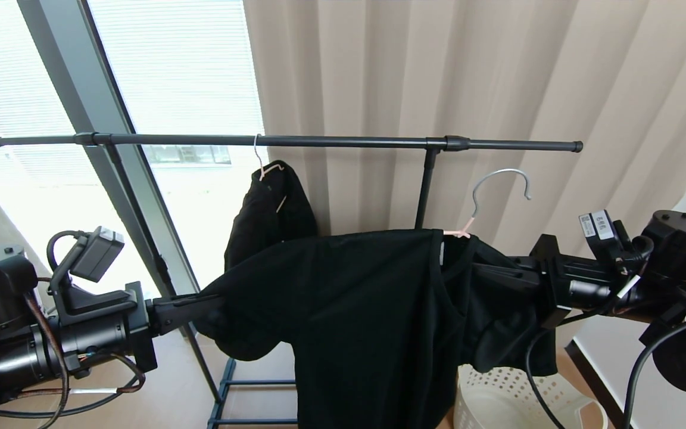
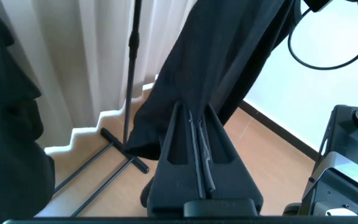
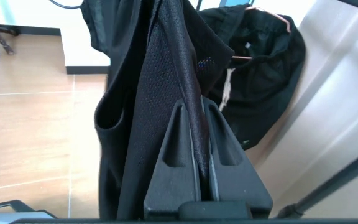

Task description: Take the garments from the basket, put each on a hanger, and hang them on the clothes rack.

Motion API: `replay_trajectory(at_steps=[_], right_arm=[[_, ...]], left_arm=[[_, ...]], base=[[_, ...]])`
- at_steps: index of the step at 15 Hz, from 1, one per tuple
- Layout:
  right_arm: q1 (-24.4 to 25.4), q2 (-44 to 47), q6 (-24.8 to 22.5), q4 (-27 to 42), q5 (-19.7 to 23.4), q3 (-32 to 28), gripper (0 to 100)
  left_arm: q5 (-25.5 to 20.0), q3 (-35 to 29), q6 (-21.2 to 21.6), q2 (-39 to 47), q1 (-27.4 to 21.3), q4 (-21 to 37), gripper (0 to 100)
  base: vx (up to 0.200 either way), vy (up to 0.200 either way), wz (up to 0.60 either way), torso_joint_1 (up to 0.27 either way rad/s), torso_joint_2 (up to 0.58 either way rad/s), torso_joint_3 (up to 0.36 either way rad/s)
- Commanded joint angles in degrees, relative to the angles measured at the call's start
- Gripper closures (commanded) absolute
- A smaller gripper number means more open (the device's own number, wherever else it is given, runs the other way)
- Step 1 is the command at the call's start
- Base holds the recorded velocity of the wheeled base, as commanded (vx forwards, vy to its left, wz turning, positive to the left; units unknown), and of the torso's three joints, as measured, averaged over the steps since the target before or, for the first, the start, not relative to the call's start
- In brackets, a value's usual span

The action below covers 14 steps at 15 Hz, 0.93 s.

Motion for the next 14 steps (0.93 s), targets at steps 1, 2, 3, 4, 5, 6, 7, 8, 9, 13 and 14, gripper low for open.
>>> replay_trajectory(at_steps=[1,2,3,4,5,6,7,8,9,13,14], right_arm=[[-0.55,0.11,-0.08,-0.02,0.33,-0.38,100],[-0.99,0.11,-0.08,-0.02,0.33,-0.47,100],[-1.52,0.11,-0.08,-0.02,0.42,-0.47,100],[-1.60,0.11,-0.08,-0.02,0.94,-0.56,100],[-1.96,0.11,-0.08,-0.02,1.74,-0.82,100],[-2.31,0.11,-0.08,-0.02,1.91,-0.91,100],[-2.48,0.11,-0.08,-0.02,1.91,-1.08,100],[-2.75,0.11,0.10,-0.02,1.91,-1.17,100],[-2.83,0.02,0.54,-0.02,2.00,-1.17,100],[-3.01,0.20,1.06,-0.10,2.00,-1.35,100],[-3.01,0.20,1.06,-0.10,2.00,-1.35,100]], left_arm=[[-0.04,0.75,0.17,-1.14,1.21,0.00,100],[-0.04,1.19,0.17,-1.31,1.92,0.00,100],[-0.04,1.54,0.09,-1.93,2.80,0.00,100],[-0.13,1.98,0.09,-2.10,3.41,0.00,100],[-0.13,2.33,0.09,-2.28,3.94,0.00,100],[-0.22,2.68,0.09,-2.72,4.47,0.00,100],[-0.22,3.21,0.09,-3.07,5.08,0.00,100],[-0.22,3.73,0.09,-3.25,5.26,0.00,100],[-0.22,4.26,0.17,-3.42,5.34,0.00,100],[0.05,4.53,0.09,-3.77,5.87,0.00,100],[0.05,4.53,0.09,-3.95,5.87,0.00,100]], base=[[0.000,0.000,0.00,0.000,0.00,0.000],[0.000,0.000,0.00,0.000,0.00,0.000],[0.000,0.000,0.00,0.000,0.00,0.000],[0.000,0.000,0.00,0.000,0.00,0.000],[0.000,0.000,0.00,0.000,0.00,0.000],[0.000,0.000,0.00,0.000,0.00,0.000],[0.000,0.000,0.00,0.000,0.00,0.000],[0.000,0.000,0.00,0.000,0.00,0.000],[0.000,0.000,0.00,0.000,0.00,0.000],[0.000,0.000,0.00,0.000,0.00,0.000],[0.000,0.000,0.00,0.000,0.00,0.000]])
